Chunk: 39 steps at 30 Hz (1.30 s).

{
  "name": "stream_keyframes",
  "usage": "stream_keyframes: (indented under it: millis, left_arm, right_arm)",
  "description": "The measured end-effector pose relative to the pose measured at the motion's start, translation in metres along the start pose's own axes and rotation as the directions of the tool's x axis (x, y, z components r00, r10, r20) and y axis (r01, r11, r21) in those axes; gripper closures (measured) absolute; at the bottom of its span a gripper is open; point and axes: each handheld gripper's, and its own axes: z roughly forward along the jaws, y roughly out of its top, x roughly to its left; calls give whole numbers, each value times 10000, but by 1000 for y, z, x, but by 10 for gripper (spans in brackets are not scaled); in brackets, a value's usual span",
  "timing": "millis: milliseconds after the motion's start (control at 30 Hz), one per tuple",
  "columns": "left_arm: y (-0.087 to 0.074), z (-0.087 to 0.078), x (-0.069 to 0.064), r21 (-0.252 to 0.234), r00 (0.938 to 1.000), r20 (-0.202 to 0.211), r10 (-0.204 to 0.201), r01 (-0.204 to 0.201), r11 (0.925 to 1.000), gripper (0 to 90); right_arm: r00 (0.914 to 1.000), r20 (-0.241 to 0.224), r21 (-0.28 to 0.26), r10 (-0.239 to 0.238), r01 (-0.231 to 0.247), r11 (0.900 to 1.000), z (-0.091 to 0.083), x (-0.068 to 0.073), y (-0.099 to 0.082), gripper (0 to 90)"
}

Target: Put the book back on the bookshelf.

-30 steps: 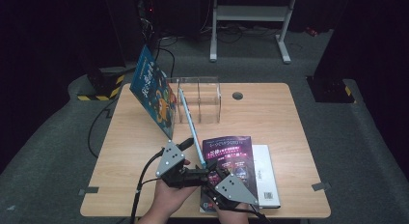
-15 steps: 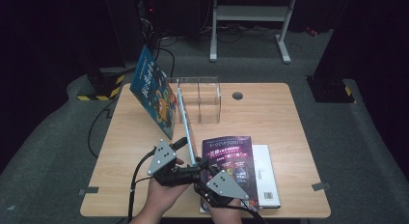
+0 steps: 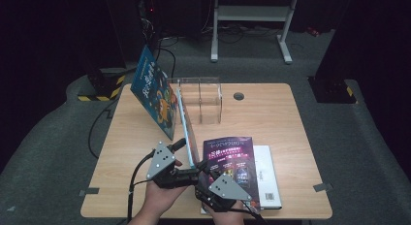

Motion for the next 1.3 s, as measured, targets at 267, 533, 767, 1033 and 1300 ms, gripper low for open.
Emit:
stream_keyframes:
  millis: [267, 533, 767, 1033, 1300]
  left_arm:
    - [0, 1, -1, -58, 9999, -35, 95, -95, 9999, 148]
    - [-2, 2, -1, 65, 9992, -127, 378, -377, 9993, 206]
    - [-11, -3, 2, 2, 9985, -389, 395, -395, 9992, 263]
    - [-17, -10, 6, -370, 9970, -597, 501, -524, 9979, 338]
    - [-19, -12, 6, -335, 9945, -789, 693, -722, 9968, 373]
  right_arm:
    - [9997, -204, 623, 107, -94, 9980, -5, -2, -15, 587]
    - [9996, -166, 470, 241, -233, 9986, -4, -2, -15, 630]
    - [9995, -175, 493, 268, -259, 9984, 3, 3, -14, 618]
    - [9991, -363, 458, 197, -181, 9988, 11, 8, -10, 621]
    - [9990, -404, 435, 186, -169, 9989, 14, 9, -9, 618]
